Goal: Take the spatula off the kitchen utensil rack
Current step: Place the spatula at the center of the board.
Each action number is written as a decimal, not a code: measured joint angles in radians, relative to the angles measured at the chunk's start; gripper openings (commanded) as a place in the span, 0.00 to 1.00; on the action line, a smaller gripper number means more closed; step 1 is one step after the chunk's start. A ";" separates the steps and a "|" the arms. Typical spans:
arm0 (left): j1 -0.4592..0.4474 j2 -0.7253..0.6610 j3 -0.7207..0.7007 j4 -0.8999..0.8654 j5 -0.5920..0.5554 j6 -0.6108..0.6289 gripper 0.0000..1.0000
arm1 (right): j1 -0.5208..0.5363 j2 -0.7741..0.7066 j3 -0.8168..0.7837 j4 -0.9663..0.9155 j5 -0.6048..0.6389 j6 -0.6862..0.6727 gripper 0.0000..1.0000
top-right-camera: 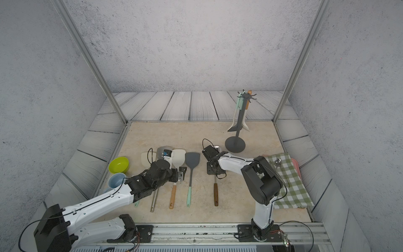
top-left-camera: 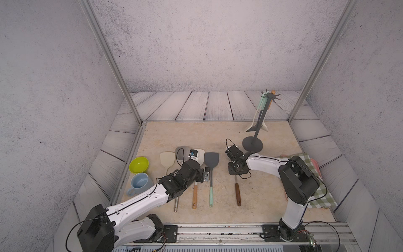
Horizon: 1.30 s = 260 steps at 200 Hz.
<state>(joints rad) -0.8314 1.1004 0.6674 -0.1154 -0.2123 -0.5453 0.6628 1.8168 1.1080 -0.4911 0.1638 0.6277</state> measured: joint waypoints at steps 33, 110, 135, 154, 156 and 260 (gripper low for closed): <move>0.000 0.000 0.000 0.000 0.000 0.000 0.99 | 0.024 0.000 0.004 -0.018 0.004 0.007 0.00; 0.000 0.000 0.000 0.000 0.007 0.000 0.99 | 0.060 0.000 0.015 -0.035 -0.001 0.100 0.00; 0.000 0.000 0.000 0.000 0.009 0.000 0.99 | 0.080 0.001 0.026 -0.039 -0.007 0.122 0.00; 0.000 0.000 0.000 0.000 0.013 0.000 0.99 | 0.089 0.005 0.044 -0.042 -0.008 0.134 0.00; 0.000 0.000 0.000 0.000 0.013 0.000 0.99 | 0.090 0.005 0.047 -0.042 -0.008 0.136 0.00; 0.000 0.000 0.000 0.008 0.019 0.000 0.99 | 0.104 0.058 0.092 -0.054 -0.004 0.200 0.00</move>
<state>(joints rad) -0.8314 1.1004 0.6674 -0.1070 -0.1932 -0.5449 0.7666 1.8748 1.1999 -0.5453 0.1596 0.8272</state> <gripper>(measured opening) 0.992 0.095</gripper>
